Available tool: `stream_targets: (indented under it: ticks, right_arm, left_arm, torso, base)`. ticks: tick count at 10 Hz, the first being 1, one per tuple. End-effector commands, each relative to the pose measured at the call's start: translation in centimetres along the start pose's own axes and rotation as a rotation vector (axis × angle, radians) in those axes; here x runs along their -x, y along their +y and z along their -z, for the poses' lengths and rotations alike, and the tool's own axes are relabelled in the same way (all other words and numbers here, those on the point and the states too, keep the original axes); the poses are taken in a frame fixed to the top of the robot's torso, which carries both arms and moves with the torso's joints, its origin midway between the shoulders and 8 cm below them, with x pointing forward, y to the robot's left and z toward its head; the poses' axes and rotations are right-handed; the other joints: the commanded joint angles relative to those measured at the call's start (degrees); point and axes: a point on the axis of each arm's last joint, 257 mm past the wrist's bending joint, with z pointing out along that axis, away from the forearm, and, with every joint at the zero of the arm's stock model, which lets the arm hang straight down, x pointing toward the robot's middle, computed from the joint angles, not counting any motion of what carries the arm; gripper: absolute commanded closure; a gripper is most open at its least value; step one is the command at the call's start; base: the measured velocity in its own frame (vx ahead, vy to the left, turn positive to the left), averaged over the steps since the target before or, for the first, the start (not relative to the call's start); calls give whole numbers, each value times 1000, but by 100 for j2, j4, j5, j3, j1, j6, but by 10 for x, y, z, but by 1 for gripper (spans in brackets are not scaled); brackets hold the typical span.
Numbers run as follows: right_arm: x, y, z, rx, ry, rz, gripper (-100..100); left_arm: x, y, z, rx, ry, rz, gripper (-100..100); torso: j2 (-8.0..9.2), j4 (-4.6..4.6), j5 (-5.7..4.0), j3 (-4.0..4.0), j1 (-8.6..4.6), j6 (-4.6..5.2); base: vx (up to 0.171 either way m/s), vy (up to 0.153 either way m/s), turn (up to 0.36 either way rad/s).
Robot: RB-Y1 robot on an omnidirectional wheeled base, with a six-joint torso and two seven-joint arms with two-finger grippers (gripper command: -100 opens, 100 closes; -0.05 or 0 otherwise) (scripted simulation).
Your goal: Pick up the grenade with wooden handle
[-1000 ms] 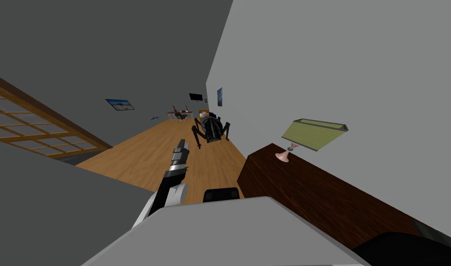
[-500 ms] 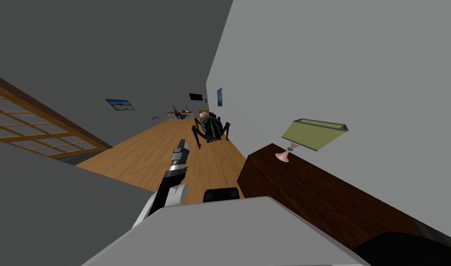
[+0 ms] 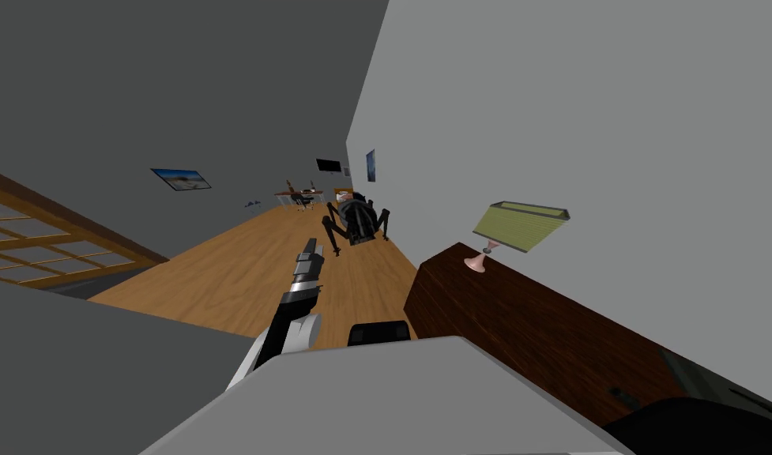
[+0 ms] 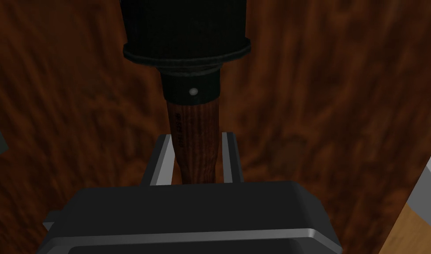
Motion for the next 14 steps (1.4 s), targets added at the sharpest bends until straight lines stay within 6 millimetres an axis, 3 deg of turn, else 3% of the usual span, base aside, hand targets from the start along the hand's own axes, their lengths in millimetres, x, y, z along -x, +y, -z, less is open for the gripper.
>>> stream_targets:
  ticks: [1, 2, 3, 5, 6, 8, 9, 10, 11, 12, 13, 14]
  right_arm:
    - [2, -11, 6, -16, 15, 4, 100]
    - [14, -3, -1, 7, -9, 16, 100]
    - [25, -23, 8, -17, 8, 33, 100]
    - [42, -12, -2, 16, -26, 51, 100]
    - [49, -33, 8, -16, -2, 65, 100]
    - [64, -22, 0, 14, -31, 83, 100]
    - [80, -36, 8, -3, -23, 108, 100]
    - [86, -31, 4, 11, -36, 115, 100]
    - [99, -47, 13, -14, -22, 138, 100]
    - [108, -39, 8, 6, -40, 149, 100]
    - [117, -59, 21, -32, -17, 165, 100]
    - [119, -57, 20, -27, -20, 167, 100]
  left_arm:
    - [0, 0, 0, 0, 0, 0, 0]
    - [0, 0, 0, 0, 0, 0, 0]
    - [0, 0, 0, 0, 0, 0, 0]
    - [0, 0, 0, 0, 0, 0, 0]
    - [0, 0, 0, 0, 0, 0, 0]
    - [0, 0, 0, 0, 0, 0, 0]
    - [0, 0, 0, 0, 0, 0, 0]
    - [0, 0, 0, 0, 0, 0, 0]
    - [0, 0, 0, 0, 0, 0, 0]
    - [0, 0, 0, 0, 0, 0, 0]
    - [0, 0, 0, 0, 0, 0, 0]
    - [0, 0, 0, 0, 0, 0, 0]
  torso:
    - [0, 0, 0, 0, 0, 0]
    - [2, 1, 1, 2, 5, 1]
    - [1, 3, -6, 2, 8, -6]
    - [1, 2, -2, 1, 10, -4]
    - [-1, 1, -3, 0, 11, -8]
    - [0, 0, 4, 0, 13, -3]
    - [-1, 0, 2, -1, 16, -9]
    - [-2, -2, 11, -2, 18, 0]
    - [0, -1, 5, -1, 18, -2]
    - [1, -1, 13, 0, 19, 5]
    - [0, 0, 9, 0, 19, -7]
    - [-1, -1, 18, -1, 20, -2]
  base:
    - [4, -15, -138]
    - [0, -11, -36]
    - [6, -10, -217]
    - [3, -9, -56]
    - [6, -14, -208]
    - [1, -13, -63]
    - [4, -12, -190]
    - [6, -14, -139]
    - [8, -16, -255]
    - [3, -14, -116]
    - [5, -17, -167]
    - [8, -19, -112]
